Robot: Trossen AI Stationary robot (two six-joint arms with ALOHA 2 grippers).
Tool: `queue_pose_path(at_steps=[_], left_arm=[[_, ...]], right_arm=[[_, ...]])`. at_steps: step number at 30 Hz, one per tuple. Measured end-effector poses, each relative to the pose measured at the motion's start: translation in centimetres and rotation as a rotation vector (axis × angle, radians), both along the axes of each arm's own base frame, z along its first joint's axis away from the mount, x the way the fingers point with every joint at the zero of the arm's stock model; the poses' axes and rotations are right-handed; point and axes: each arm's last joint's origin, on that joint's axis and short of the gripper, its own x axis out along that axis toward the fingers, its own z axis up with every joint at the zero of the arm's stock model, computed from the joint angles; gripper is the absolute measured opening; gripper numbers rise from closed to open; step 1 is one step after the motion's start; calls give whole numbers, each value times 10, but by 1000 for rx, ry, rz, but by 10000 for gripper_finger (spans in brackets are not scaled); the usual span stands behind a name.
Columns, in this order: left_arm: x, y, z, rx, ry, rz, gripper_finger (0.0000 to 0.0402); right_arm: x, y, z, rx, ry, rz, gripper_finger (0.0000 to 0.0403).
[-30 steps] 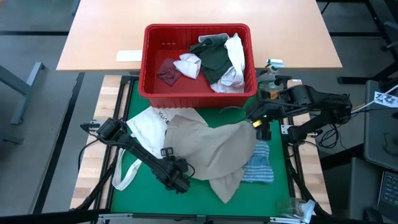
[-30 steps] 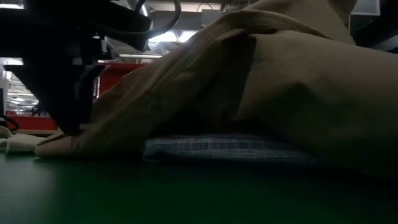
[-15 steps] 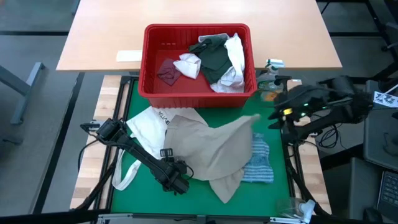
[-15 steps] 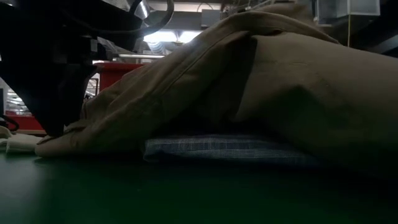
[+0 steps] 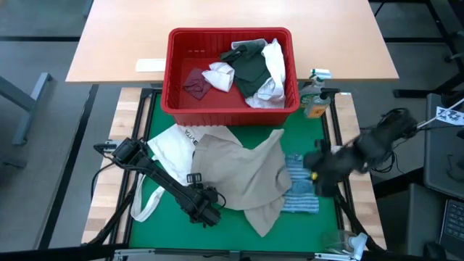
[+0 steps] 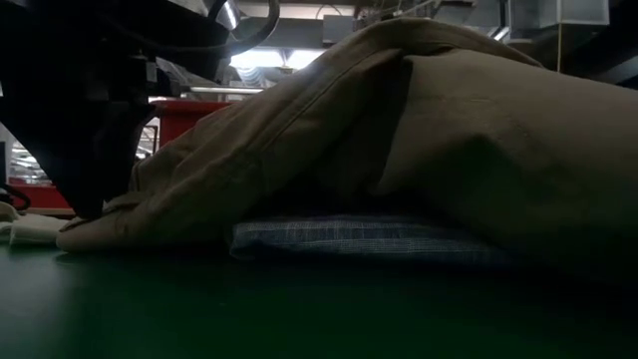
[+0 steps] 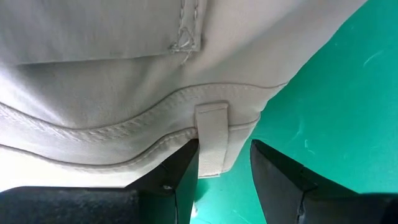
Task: Fold Laundry from Bin
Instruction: Fold the brown shorts
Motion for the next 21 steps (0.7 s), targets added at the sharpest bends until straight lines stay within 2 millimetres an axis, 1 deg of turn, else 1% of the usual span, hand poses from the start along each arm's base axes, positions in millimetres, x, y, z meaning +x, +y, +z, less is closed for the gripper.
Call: queue_pose_path(at_steps=[2, 5, 8, 11, 13, 16, 21], left_arm=[[0, 0, 0, -1, -2, 0, 140], [0, 0, 0, -2, -3, 0, 140], [0, 0, 0, -2, -3, 0, 140], [0, 0, 0, -3, -5, 0, 140], [0, 0, 0, -4, -6, 0, 140], [1, 0, 0, -4, -7, 0, 140], [1, -1, 0, -8, -16, 0, 140]], right_arm=[[4, 16, -27, -39, 61, 21, 189], [8, 32, -69, -110, 118, 40, 189], [10, 42, -108, -141, 150, 47, 189], [14, 45, -139, -135, 142, 43, 189], [16, 46, -153, -119, 121, 42, 189], [19, 47, -167, -118, 59, 47, 189], [22, 47, -177, -128, -19, 36, 189]])
